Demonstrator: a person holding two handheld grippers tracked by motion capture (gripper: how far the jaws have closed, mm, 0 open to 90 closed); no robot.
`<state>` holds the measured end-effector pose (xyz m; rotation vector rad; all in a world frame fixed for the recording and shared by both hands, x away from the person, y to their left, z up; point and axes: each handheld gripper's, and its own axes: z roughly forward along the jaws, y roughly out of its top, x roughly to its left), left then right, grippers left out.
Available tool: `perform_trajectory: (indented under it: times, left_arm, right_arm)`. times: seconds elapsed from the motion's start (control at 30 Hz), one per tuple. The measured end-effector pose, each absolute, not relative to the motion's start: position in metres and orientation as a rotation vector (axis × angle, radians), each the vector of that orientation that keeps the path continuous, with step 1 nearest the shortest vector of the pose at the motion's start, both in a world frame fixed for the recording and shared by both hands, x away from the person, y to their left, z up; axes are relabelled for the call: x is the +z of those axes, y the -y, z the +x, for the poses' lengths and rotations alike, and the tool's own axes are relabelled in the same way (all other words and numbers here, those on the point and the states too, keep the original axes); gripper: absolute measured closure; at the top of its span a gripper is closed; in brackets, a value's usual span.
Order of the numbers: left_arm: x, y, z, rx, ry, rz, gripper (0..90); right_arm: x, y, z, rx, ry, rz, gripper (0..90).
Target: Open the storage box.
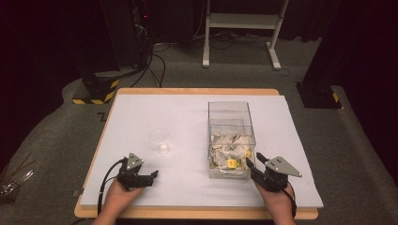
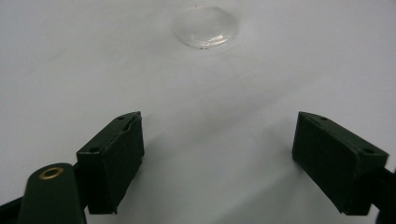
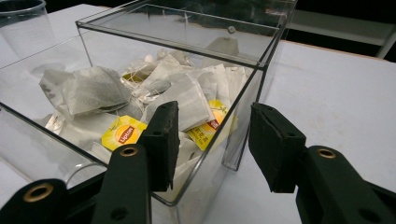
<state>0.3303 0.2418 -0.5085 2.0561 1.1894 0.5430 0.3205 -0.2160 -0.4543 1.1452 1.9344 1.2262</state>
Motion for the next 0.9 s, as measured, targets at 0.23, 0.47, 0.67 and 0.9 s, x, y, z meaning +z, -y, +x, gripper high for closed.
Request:
perform_trajectory:
  times: [0.23,0.47,0.67,0.9]
  left_arm:
    - [-0.509,-0.242,0.33,0.543,-1.189,2.056,17.0]
    - [-0.509,-0.242,0.33,0.543,-1.188,2.056,16.9]
    - [-0.509,-0.242,0.33,0.542,-1.189,2.055,17.0]
    - [-0.509,-0.242,0.33,0.539,-1.187,2.055,17.0]
  right_arm:
    - [-0.455,0.218,0.31,1.233,-1.947,1.137,53.3]
    - [-0.456,0.219,0.306,1.228,-1.949,1.131,53.3]
    - [-0.456,0.221,0.302,1.224,-1.95,1.135,53.3]
    - [-0.456,0.223,0.3,1.227,-1.952,1.131,53.2]
